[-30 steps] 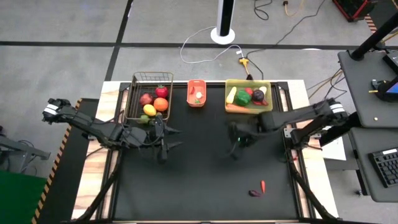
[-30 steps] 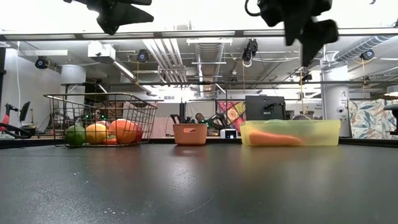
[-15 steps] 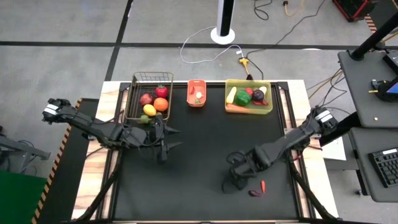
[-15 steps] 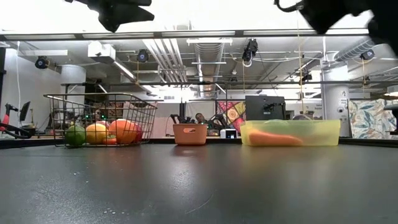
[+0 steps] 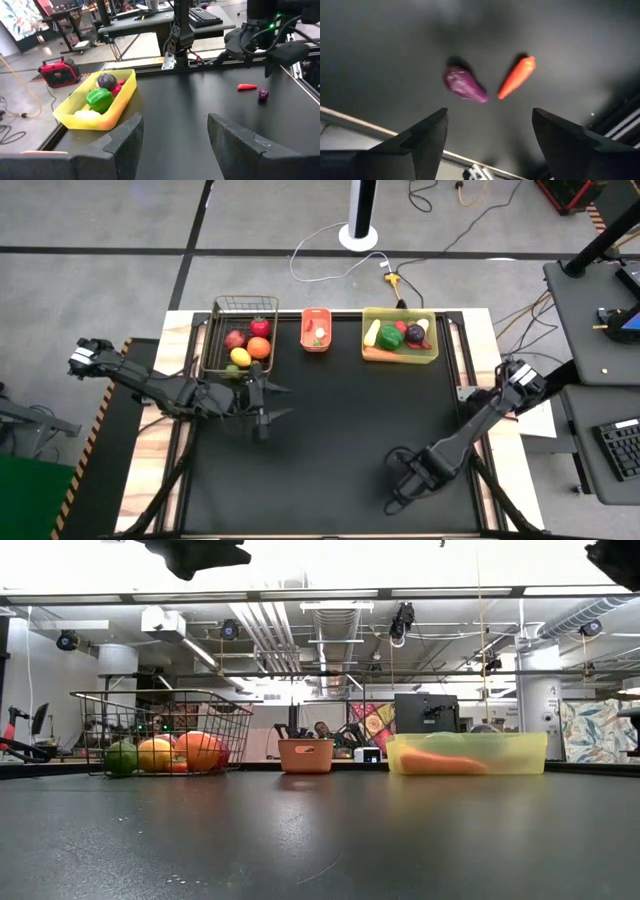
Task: Sort produce into baskets
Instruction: Put the orange chili pepper into the orange bin
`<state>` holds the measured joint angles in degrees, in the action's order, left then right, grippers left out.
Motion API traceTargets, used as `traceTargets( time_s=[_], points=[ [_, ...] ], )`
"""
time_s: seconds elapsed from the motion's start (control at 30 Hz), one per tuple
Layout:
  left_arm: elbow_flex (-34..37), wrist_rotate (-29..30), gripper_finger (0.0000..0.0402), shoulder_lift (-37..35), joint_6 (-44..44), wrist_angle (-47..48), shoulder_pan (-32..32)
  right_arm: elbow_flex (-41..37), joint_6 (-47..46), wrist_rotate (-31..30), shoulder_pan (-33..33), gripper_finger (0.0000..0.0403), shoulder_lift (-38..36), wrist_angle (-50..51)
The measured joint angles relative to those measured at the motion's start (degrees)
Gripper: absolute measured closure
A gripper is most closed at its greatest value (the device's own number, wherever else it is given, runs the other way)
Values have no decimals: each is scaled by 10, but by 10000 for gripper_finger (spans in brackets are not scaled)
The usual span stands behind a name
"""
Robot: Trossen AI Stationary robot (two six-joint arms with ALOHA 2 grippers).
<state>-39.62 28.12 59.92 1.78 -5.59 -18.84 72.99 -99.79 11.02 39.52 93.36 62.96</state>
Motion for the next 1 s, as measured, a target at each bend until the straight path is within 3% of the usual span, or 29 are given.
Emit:
traceTargets(
  time_s=[0.27,0.6,0.8,1.0],
  points=[
    [0,0,199,0,23,-14,0,-82,-39,-1,11,144,-38,-30],
    [0,0,199,0,21,-13,7,-223,-78,-10,19,152,-78,-197],
    [0,0,199,0,9,-11,7,-255,-79,-26,19,163,-78,-236],
    [0,0,199,0,1,-11,7,-259,-82,-26,19,201,-78,-239]
  ],
)
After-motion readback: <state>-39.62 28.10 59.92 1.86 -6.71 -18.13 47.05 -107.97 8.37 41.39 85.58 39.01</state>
